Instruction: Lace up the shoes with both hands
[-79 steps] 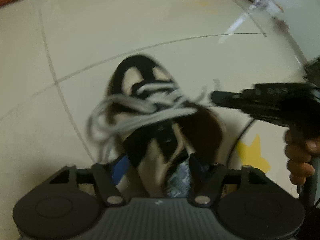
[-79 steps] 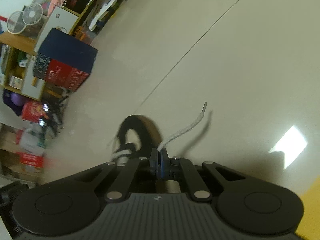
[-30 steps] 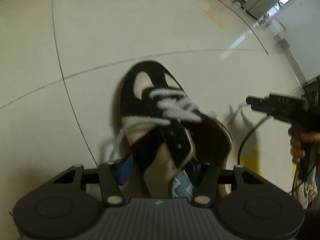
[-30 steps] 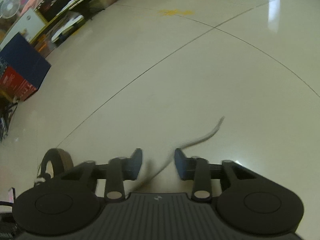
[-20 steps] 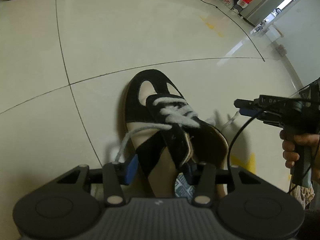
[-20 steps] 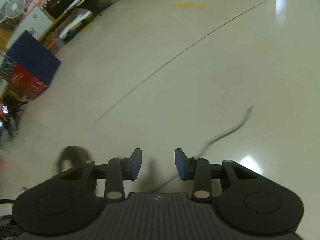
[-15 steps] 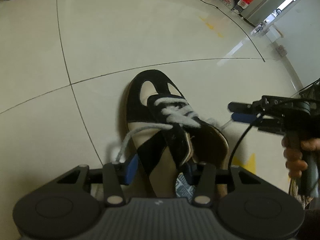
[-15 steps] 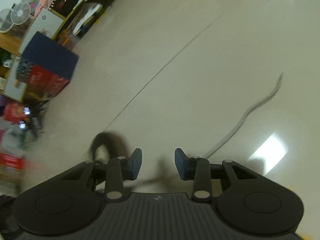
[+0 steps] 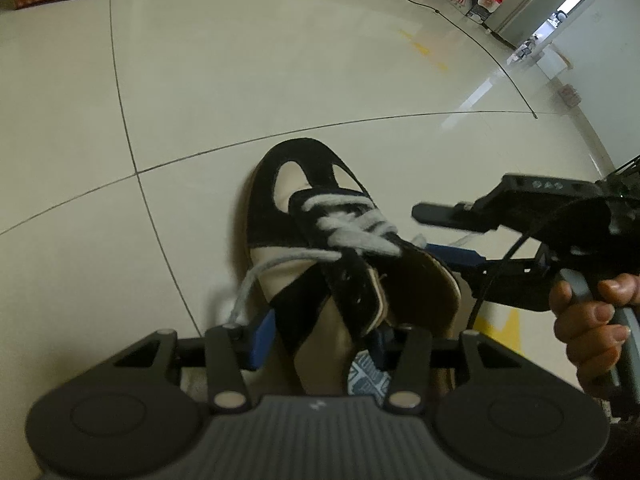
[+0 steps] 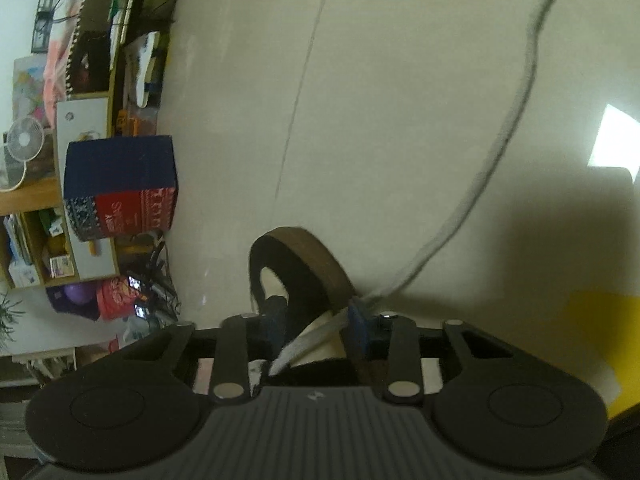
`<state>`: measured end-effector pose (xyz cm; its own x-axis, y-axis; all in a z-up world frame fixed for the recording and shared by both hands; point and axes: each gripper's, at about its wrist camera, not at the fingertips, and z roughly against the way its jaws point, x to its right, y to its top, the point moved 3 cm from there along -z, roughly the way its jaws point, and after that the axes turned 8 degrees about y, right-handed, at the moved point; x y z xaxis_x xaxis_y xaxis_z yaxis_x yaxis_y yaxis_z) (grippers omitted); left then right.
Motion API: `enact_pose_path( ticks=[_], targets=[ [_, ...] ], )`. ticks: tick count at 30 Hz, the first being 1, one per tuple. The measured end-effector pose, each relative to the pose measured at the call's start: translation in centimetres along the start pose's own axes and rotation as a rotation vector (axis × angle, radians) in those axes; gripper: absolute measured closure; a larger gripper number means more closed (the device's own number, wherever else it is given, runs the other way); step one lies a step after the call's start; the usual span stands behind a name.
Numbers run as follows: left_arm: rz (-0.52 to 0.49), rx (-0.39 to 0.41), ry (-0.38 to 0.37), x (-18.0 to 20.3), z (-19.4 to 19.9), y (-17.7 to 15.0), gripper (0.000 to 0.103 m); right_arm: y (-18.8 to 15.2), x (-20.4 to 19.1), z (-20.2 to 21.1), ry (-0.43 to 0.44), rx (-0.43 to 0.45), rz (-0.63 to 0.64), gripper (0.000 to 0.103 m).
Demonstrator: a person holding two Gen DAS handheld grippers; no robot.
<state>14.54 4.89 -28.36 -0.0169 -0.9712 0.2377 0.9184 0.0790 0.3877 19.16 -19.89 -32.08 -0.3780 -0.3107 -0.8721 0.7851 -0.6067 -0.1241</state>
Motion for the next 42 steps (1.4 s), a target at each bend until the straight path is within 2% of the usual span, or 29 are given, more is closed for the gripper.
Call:
enact_pose_path(
  ticks=[3, 5, 8, 9, 11, 20, 22, 23, 26, 28, 33, 39, 42],
  targets=[
    [0.001, 0.001, 0.003, 0.0, 0.0, 0.0, 0.054, -0.1, 0.3, -0.1, -0.003, -0.013, -0.014, 0.092],
    [0.000, 0.001, 0.005, 0.0, 0.0, 0.0, 0.053, -0.2, 0.3, 0.0, -0.003, -0.025, -0.023, 0.092],
    [0.002, 0.000, 0.003, 0.0, -0.1, 0.1, 0.053, -0.2, 0.4, 0.4, 0.003, -0.022, -0.059, 0.085],
    [0.004, 0.000, 0.002, 0.0, -0.1, 0.1, 0.053, -0.2, 0.5, 0.5, 0.001, -0.017, -0.073, 0.073],
    [0.006, -0.001, 0.000, -0.1, -0.2, 0.1, 0.053, -0.3, 0.9, 0.8, -0.007, 0.001, -0.107, 0.058],
    [0.014, -0.005, -0.008, -0.2, -0.4, 0.1, 0.053, -1.0, 1.6, -1.1, 0.004, -0.051, -0.167, 0.057],
    [0.015, -0.005, -0.008, -0.2, -0.4, 0.1, 0.053, -1.0, 1.4, -1.4, 0.014, -0.040, -0.145, 0.060],
    [0.015, -0.004, -0.008, -0.2, -0.4, 0.1, 0.053, -0.9, 1.2, -1.3, 0.026, -0.031, -0.124, 0.075],
    [0.013, -0.002, -0.007, -0.2, -0.4, 0.1, 0.053, -0.4, 0.0, -0.7, -0.009, 0.004, -0.023, 0.101],
    [0.014, -0.006, -0.006, -0.1, -0.5, 0.2, 0.052, 0.0, -0.8, -0.1, -0.077, 0.022, 0.065, 0.101],
    [0.007, -0.006, -0.002, 0.0, -0.5, 0.2, 0.051, 0.1, -1.5, 1.4, -0.148, 0.047, 0.175, 0.101],
    [0.013, -0.007, -0.006, -0.5, -0.2, 0.3, 0.052, 1.0, 0.5, 2.6, -0.134, 0.065, 0.070, 0.095],
    [0.024, -0.006, -0.036, -1.0, 0.2, 0.4, 0.053, 1.4, 1.5, 3.3, -0.127, 0.074, 0.017, 0.093]
  ],
)
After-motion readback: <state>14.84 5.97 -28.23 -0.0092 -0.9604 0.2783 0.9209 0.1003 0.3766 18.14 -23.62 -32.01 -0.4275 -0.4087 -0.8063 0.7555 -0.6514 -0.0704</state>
